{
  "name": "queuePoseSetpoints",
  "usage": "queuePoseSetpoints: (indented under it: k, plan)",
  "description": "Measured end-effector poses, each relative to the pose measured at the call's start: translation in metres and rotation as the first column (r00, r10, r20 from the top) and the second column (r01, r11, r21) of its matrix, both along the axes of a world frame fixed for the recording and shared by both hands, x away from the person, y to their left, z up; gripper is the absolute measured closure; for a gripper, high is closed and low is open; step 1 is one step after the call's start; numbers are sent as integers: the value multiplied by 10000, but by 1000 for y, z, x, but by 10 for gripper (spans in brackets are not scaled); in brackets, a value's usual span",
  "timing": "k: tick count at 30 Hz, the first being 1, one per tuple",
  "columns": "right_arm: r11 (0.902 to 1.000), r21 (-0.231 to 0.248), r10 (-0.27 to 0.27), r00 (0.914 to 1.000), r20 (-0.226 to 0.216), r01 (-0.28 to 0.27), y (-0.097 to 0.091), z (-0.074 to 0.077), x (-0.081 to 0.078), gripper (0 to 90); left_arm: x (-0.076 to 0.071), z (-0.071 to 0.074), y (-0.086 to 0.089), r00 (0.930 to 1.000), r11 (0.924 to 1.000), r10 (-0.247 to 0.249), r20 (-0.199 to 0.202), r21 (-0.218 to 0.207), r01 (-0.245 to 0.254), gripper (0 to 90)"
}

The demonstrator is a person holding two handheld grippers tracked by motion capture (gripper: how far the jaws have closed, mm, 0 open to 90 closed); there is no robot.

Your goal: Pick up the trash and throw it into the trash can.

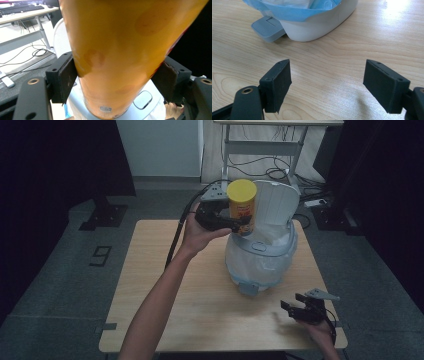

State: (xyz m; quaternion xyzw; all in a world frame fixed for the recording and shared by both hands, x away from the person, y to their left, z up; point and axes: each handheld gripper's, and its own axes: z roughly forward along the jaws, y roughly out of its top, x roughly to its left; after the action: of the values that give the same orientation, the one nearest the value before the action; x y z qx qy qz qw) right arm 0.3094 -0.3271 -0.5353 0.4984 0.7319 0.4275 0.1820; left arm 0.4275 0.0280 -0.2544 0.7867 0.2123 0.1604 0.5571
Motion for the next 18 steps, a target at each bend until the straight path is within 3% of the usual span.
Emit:
queuePoseSetpoints:
  k: [18]
  plan:
    - [10000, 13, -33, 10000, 3, 33, -2, 0, 0, 216, 8, 5, -29, 9995, 9993, -320, 18, 182, 320, 244]
